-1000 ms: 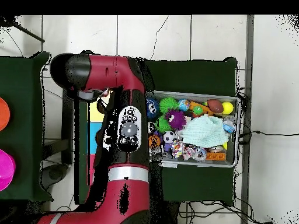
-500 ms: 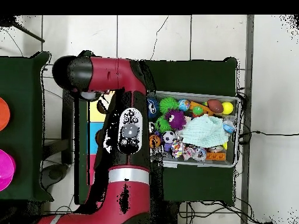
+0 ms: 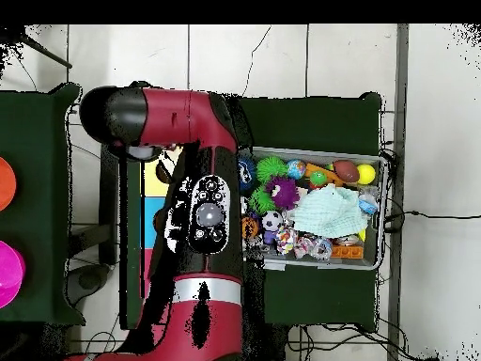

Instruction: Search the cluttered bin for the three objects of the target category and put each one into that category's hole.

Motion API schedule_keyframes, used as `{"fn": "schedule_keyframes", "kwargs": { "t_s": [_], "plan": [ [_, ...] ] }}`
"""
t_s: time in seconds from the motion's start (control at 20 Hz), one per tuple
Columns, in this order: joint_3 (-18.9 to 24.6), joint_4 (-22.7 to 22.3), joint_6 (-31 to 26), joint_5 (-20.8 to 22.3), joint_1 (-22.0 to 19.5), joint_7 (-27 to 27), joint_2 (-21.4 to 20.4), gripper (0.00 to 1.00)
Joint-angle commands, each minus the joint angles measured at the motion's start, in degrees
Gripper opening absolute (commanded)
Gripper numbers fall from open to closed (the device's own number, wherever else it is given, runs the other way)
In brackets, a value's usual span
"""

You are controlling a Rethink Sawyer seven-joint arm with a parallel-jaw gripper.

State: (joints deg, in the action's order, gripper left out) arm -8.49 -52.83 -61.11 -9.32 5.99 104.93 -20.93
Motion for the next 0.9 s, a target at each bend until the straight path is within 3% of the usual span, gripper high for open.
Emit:
{"fn": "schedule_keyframes", "kwargs": {
  "t_s": [0.05,0.6,0.9],
  "plan": [
    [-0.2,-8.2,-10.3,0.7,-1.6,7.4,-4.9,0.0],
    [-0.4,-15.6,-13.8,3.8,-5.0,-1.4,-12.6,0.0],
    [1.4,-22.6,-2.9,7.8,-8.7,-8.8,-13.1,0.0]
  ]
}}
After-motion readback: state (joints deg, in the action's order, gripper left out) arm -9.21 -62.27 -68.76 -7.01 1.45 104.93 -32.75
